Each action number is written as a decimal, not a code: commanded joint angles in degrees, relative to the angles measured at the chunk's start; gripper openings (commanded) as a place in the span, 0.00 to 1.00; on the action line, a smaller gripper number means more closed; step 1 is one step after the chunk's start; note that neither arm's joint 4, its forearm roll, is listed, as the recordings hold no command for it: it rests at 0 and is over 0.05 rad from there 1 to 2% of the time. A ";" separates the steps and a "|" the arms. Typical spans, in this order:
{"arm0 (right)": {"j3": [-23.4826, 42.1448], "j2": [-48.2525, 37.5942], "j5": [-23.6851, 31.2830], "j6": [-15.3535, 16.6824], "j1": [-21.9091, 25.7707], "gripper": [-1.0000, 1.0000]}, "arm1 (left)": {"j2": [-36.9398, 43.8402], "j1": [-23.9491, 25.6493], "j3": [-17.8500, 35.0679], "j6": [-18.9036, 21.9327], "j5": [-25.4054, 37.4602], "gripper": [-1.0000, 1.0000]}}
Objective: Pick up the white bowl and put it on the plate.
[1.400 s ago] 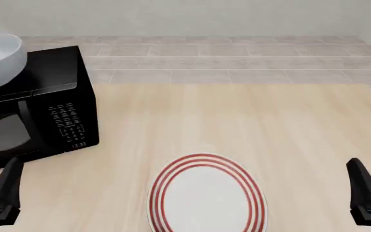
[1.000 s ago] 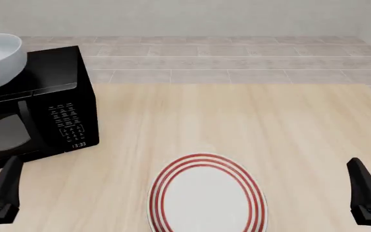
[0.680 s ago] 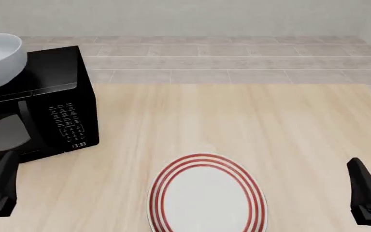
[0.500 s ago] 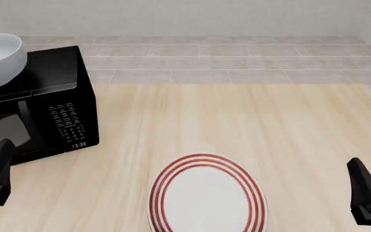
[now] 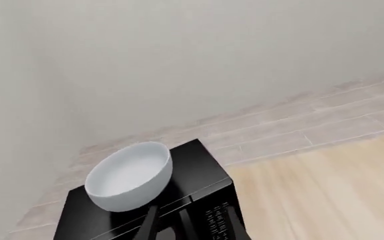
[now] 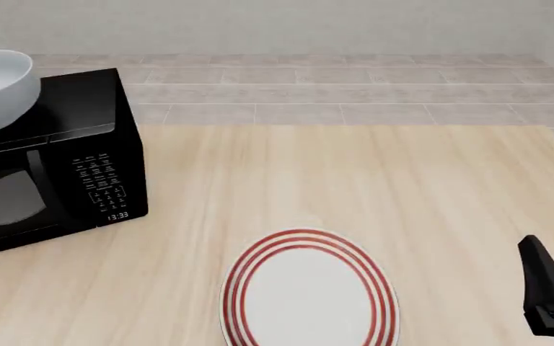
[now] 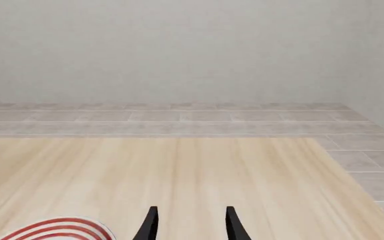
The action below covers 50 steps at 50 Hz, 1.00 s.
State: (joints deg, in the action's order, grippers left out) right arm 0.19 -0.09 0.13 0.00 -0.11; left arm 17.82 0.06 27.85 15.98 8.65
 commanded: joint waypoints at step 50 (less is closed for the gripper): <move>-0.02 -0.06 -0.03 0.00 0.08 1.00 | 20.69 -3.79 22.01 29.76 13.63 1.00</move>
State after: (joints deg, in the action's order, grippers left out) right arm 0.19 -0.09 0.13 0.01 -0.11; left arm 34.79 -2.99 48.83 42.36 21.70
